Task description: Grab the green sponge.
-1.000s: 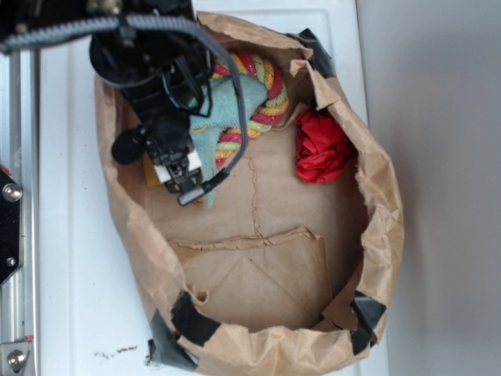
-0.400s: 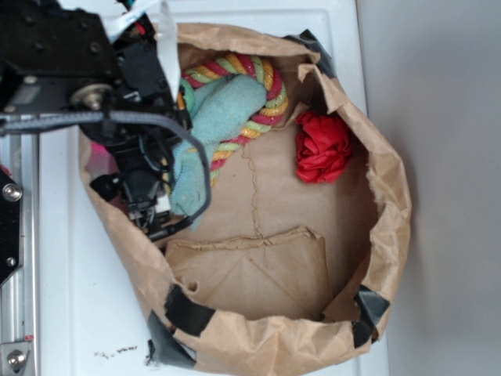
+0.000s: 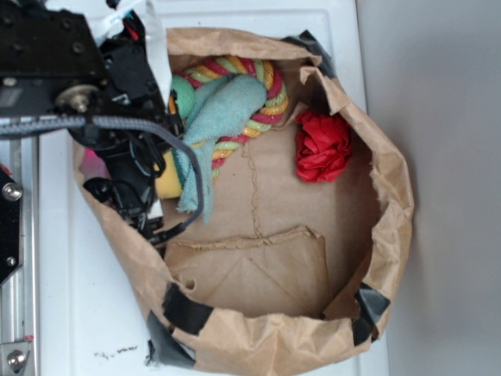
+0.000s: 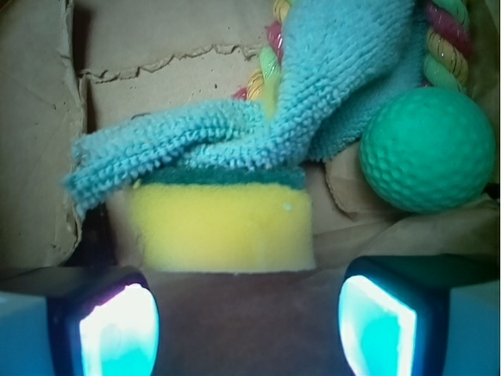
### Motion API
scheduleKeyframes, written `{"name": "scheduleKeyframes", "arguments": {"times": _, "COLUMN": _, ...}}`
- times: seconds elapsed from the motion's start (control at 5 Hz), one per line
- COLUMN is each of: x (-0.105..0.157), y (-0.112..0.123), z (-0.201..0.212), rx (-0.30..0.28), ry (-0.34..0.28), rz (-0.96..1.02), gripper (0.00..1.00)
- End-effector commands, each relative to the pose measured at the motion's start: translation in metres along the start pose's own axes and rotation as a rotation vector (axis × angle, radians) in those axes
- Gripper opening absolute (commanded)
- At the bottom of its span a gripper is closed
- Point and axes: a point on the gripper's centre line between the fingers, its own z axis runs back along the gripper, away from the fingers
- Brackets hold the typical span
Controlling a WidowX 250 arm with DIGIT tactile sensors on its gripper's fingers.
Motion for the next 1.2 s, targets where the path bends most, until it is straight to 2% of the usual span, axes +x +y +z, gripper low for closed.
{"name": "scheduleKeyframes", "arguments": {"times": 0.0, "x": 0.002, "y": -0.01, "z": 0.012, "rx": -0.032, "ry": -0.02, "rz": -0.024, "gripper": 1.0}}
{"name": "scheduleKeyframes", "arguments": {"times": 0.4, "x": 0.005, "y": -0.018, "z": 0.007, "rx": -0.041, "ry": -0.02, "rz": -0.017, "gripper": 1.0}}
{"name": "scheduleKeyframes", "arguments": {"times": 1.0, "x": 0.029, "y": -0.014, "z": -0.013, "rx": 0.027, "ry": -0.04, "rz": 0.019, "gripper": 1.0}}
